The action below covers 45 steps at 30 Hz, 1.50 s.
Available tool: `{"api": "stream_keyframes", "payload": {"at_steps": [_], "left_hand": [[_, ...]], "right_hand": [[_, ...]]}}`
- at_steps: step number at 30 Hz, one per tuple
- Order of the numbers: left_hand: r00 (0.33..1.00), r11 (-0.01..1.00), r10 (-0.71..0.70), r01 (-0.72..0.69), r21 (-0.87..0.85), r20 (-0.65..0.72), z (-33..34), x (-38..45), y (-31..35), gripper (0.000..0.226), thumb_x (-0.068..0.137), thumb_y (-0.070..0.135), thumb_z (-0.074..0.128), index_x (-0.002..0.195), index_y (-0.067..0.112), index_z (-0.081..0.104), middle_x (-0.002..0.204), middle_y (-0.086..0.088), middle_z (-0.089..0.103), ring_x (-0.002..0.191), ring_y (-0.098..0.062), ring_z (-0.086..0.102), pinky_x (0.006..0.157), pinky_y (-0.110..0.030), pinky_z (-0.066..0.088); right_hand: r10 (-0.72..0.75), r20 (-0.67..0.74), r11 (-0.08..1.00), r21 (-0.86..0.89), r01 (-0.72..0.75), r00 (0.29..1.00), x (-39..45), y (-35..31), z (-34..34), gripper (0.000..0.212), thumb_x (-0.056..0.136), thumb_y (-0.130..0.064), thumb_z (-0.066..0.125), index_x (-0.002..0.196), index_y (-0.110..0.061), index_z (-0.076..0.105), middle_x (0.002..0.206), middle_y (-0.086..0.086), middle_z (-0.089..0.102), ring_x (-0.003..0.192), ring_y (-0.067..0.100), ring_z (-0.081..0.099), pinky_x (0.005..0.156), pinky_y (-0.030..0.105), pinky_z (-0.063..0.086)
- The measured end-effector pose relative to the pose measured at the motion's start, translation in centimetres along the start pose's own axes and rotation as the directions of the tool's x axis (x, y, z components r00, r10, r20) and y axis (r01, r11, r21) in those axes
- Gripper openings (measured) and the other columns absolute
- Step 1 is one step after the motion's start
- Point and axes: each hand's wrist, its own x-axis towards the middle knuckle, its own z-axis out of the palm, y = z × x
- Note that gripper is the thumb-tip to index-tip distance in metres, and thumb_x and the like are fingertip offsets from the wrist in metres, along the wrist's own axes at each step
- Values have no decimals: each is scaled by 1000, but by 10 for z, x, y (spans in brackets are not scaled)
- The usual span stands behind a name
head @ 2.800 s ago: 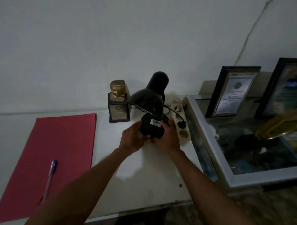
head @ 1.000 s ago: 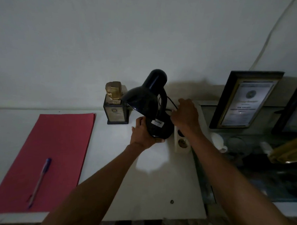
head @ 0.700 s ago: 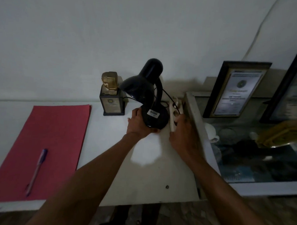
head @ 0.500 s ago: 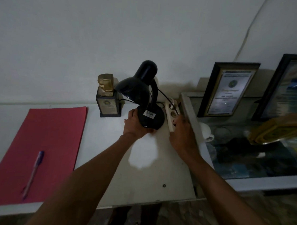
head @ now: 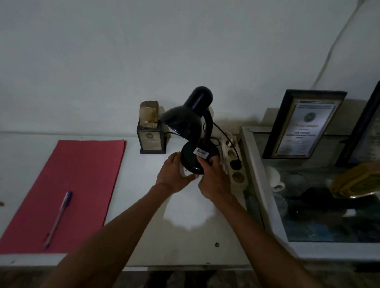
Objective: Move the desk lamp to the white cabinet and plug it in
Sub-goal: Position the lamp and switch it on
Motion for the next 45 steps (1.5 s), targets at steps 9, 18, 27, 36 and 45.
{"api": "stream_keyframes", "payload": {"at_steps": [9, 18, 27, 36, 45], "left_hand": [[994, 938, 84, -101, 332, 66, 7, -62, -57, 71, 99, 63, 10, 158, 27, -3, 166, 1, -13, 150, -20, -19, 120, -40, -12], [1000, 937, 12, -5, 349, -17, 13, -96, -64, 66, 98, 52, 22, 158, 25, 14, 168, 1, 5, 155, -22, -1, 123, -49, -7], [1000, 931, 16, -13, 365, -6, 9, -102, -59, 64, 101, 51, 16, 159, 26, 2, 168, 3, -5, 154, -18, -7, 124, -48, -6], [1000, 929, 20, -16, 369, -9, 7, -104, -59, 64, 101, 52, 14, 158, 27, 0, 168, 4, -5, 154, -18, -7, 124, -47, -5], [1000, 926, 16, -12, 376, -10, 6, -106, -57, 63, 102, 51, 15, 158, 28, 0, 168, 3, -5, 154, -18, -7, 124, -47, -4]], "right_hand": [[-1, 58, 962, -271, 17, 998, -2, -10, -1, 77, 91, -14, 57, 156, -29, 18, 152, 19, 18, 122, 38, 48, 89, 44, 53], [-36, 56, 927, -371, 54, 998, -4, -13, 5, 76, 92, -6, 49, 157, -27, 17, 155, 22, 22, 104, 34, 60, 81, 40, 51], [-3, 38, 967, -254, 12, 999, -7, -13, 9, 83, 84, -3, 53, 155, -29, 20, 152, 16, 23, 98, 36, 63, 72, 33, 46], [34, 34, 985, -173, -28, 999, -4, -12, 12, 86, 79, -2, 53, 154, -31, 24, 150, 11, 23, 93, 32, 62, 68, 30, 41], [34, 45, 986, -166, -26, 998, 0, -13, 9, 89, 76, -5, 56, 154, -30, 23, 155, 12, 19, 94, 32, 62, 69, 29, 42]]}}
